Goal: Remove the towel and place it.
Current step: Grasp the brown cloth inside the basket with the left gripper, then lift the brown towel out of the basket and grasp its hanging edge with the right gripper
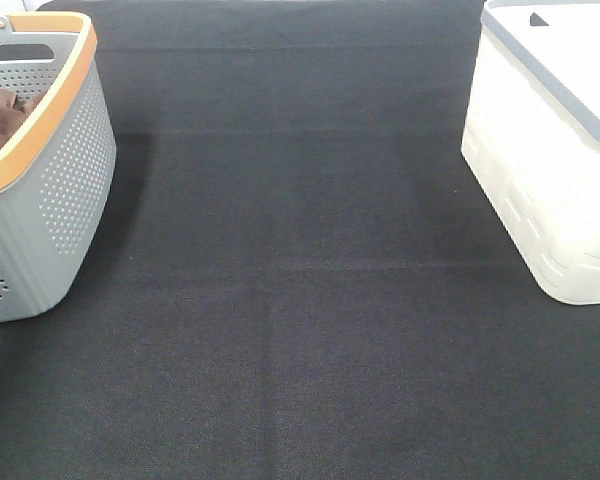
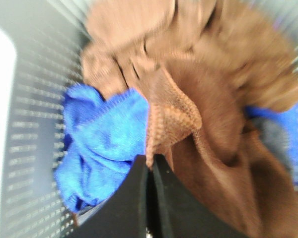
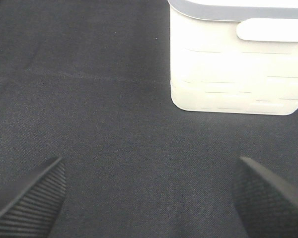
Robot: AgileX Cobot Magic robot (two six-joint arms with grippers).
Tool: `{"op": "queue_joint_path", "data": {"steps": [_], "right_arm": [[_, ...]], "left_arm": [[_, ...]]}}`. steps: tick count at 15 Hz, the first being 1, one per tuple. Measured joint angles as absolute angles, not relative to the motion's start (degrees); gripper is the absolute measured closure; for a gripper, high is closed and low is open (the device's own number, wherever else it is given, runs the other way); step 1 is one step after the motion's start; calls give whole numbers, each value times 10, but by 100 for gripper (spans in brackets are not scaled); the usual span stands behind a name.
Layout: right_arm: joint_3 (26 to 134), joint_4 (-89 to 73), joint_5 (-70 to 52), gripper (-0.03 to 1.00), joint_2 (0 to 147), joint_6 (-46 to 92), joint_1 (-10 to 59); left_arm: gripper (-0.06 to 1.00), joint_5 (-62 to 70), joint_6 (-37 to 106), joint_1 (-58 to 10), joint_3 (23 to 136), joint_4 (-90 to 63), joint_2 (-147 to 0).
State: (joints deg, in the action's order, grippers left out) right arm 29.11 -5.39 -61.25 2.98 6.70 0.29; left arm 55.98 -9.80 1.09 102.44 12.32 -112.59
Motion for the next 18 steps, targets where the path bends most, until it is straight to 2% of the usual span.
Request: {"op": "queue_joint_path", "data": {"steps": [8, 15, 18], "right_arm": [[291, -57, -612, 12, 30, 66, 3], [309, -207, -541, 12, 95, 59, 3], [360, -341, -492, 12, 205, 164, 3]], "left_arm": [[94, 507, -97, 10, 1025, 25, -928], [94, 414, 35, 10, 1025, -225, -838], [94, 392, 122, -11, 1026, -363, -833]]}}
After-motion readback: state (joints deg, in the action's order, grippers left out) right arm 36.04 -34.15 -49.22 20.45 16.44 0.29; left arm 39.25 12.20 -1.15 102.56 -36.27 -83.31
